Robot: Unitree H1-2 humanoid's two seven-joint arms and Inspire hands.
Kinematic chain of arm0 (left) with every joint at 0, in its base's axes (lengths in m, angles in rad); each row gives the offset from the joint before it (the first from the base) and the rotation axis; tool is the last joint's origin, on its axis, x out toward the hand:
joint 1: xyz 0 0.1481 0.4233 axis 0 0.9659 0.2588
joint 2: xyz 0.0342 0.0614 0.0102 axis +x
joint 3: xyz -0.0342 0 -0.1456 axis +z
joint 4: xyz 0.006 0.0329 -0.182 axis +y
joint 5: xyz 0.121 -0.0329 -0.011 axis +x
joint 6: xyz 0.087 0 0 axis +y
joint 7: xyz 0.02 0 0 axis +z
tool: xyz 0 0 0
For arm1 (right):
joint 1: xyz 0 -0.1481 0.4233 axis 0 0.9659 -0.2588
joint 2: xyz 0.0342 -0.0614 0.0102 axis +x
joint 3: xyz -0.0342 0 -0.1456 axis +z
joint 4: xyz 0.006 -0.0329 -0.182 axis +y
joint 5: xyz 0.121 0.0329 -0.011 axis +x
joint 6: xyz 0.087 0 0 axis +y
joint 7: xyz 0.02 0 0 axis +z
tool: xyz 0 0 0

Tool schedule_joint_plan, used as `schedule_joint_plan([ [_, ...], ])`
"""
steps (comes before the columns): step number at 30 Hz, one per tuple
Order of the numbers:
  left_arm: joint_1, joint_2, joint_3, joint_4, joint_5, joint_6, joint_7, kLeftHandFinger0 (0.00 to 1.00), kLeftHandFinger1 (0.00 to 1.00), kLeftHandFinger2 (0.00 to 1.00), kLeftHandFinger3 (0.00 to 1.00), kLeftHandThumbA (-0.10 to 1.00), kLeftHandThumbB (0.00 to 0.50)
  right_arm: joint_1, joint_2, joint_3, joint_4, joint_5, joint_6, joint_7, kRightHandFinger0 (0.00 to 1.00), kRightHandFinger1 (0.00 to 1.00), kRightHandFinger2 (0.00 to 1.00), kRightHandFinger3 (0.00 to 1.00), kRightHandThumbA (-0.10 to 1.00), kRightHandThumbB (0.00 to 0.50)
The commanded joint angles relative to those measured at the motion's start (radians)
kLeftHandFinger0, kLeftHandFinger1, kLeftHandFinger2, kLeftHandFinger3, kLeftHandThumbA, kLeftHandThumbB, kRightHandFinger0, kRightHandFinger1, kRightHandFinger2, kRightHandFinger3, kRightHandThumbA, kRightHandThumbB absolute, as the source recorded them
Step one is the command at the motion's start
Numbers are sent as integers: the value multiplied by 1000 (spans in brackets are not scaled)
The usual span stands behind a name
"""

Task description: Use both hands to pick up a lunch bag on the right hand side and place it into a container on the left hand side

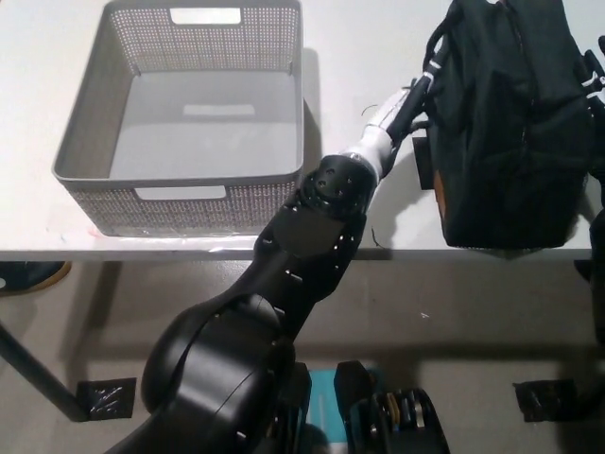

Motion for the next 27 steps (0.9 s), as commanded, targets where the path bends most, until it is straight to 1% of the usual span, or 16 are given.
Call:
schedule_joint_plan([
  [1, -43, -2, -36, 2, 43, 18, -21, 1000, 1000, 1000, 1000, 1000, 462, -62, 4, 8, 22, -4, -62, 40, 1000, 1000, 1000, 1000, 1000, 239],
  [5, -27, -13, -59, 12, 53, 21, -24, 1000, 1000, 1000, 1000, 1000, 437, -60, 8, 7, 33, 2, -69, 49, 1000, 1000, 1000, 1000, 1000, 229],
  [6, -20, -20, -63, 14, 52, 21, -24, 1000, 1000, 1000, 1000, 1000, 414, -59, 12, 7, 40, 2, -79, 53, 1000, 1000, 1000, 1000, 1000, 218],
  [9, -11, -40, -80, 16, 60, 20, -39, 1000, 1000, 1000, 1000, 1000, 413, -53, 22, 7, 39, -1, -80, 41, 1000, 1000, 1000, 1000, 1000, 213],
  [12, -11, -63, -98, 12, 72, -5, -48, 1000, 1000, 1000, 1000, 1000, 437, -50, 35, 17, 37, -32, -87, 0, 1000, 1000, 1000, 1000, 1000, 183],
  [13, -16, -78, -125, 7, 97, -14, -51, 1000, 1000, 1000, 1000, 1000, 446, -41, 54, 17, 2, -62, -42, -82, 1000, 1000, 1000, 1000, 1000, 196],
  [14, -19, -88, -135, 3, 104, -14, -51, 1000, 1000, 1000, 1000, 1000, 443, -33, 66, 15, -27, -76, -6, -128, 1000, 1000, 1000, 1000, 1000, 196],
  [15, -23, -97, -144, -1, 109, -13, -41, 1000, 1000, 1000, 1000, 1000, 431, -24, 76, 13, -51, -76, 13, -148, 1000, 1000, 1000, 1000, 1000, 176],
  [16, -26, -109, -158, -5, 114, -37, -46, 1000, 1000, 1000, 1000, 1000, 384, -5, 85, 15, -91, -80, 30, -165, 1000, 1000, 1000, 1000, 1000, 157],
  [17, -34, -121, -162, -6, 112, -37, -46, 1000, 1000, 1000, 1000, 1000, 368, 12, 90, 18, -125, -83, 43, -172, 1000, 1000, 1000, 1000, 1000, 164],
  [18, -36, -123, -162, -7, 111, -34, -45, 1000, 1000, 1000, 1000, 1000, 365, 15, 91, 18, -133, -83, 47, -174, 1000, 1000, 1000, 1000, 1000, 160],
  [19, -40, -134, -166, -9, 114, -30, -36, 1000, 1000, 1000, 1000, 1000, 395, 31, 96, 15, -165, -76, 60, -176, 1000, 1000, 1000, 1000, 1000, 167],
  [20, -40, -142, -176, -14, 120, -28, -40, 1000, 1000, 1000, 1000, 1000, 417, 49, 107, 8, -204, -51, 76, -173, 1000, 1000, 1000, 1000, 1000, 161],
  [25, -45, -157, -197, -14, 121, -42, -56, 1000, 1000, 1000, 1000, 1000, 392, 93, 126, -3, -321, -26, 135, -204, 1000, 1000, 1000, 1000, 1000, 172],
  [26, -48, -159, -200, -13, 121, -43, -57, 1000, 1000, 1000, 1000, 1000, 384, 97, 126, -1, -331, -28, 142, -207, 1000, 1000, 1000, 1000, 1000, 158],
  [27, -51, -161, -202, -14, 123, -42, -52, 1000, 1000, 1000, 1000, 1000, 378, 100, 122, 9, -338, -38, 152, -202, 1000, 1000, 1000, 1000, 1000, 165],
])
